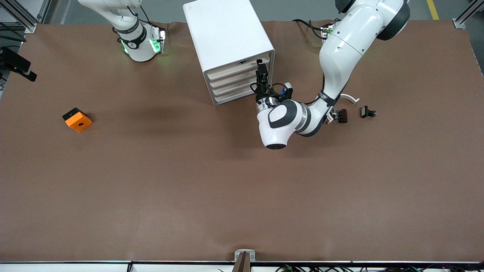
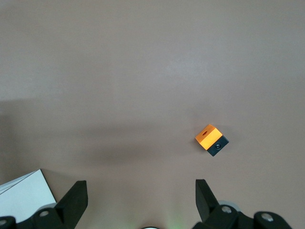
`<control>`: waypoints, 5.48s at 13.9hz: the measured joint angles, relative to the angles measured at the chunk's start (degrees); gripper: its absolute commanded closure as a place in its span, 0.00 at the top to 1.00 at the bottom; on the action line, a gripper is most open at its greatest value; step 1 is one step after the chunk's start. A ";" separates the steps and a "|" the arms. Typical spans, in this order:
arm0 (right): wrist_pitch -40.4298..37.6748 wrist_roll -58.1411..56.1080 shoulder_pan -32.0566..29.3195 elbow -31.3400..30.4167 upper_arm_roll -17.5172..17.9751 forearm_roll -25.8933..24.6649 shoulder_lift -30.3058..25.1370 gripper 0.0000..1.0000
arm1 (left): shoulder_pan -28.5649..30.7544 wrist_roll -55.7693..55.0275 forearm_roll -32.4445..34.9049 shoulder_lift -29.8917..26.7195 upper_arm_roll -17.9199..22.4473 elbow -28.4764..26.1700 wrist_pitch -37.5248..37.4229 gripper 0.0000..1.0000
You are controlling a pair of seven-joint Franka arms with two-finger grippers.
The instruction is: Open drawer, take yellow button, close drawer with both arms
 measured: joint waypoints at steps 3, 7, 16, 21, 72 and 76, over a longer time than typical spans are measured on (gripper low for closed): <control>-0.01 0.00 -0.04 -0.01 -0.38 -0.01 0.44 1.00 | -0.82 0.00 0.00 0.03 -0.01 -2.21 -0.73 0.26; 0.48 -0.01 -0.04 -0.19 -0.54 -0.01 4.78 1.00 | -1.98 0.00 -0.57 0.00 -0.07 -2.53 -1.62 0.02; 7.06 -1.03 -1.22 0.20 -0.91 -0.48 14.76 1.00 | -1.49 -0.03 -0.58 0.00 0.10 -2.39 -1.63 0.03; 6.53 11.07 -0.08 0.88 -0.19 2.52 14.80 1.00 | 3.11 -0.17 0.03 0.00 0.73 -0.37 -2.24 0.06; 26.98 96.04 62.64 14.83 -0.35 -2.14 41.37 1.00 | 14.15 78.61 29.14 -7.57 4.62 12.01 34.97 1.00; 26.98 95.97 62.48 14.95 -0.69 -3.19 41.37 1.00 | 12.25 81.12 35.73 -9.48 4.52 12.02 36.23 1.00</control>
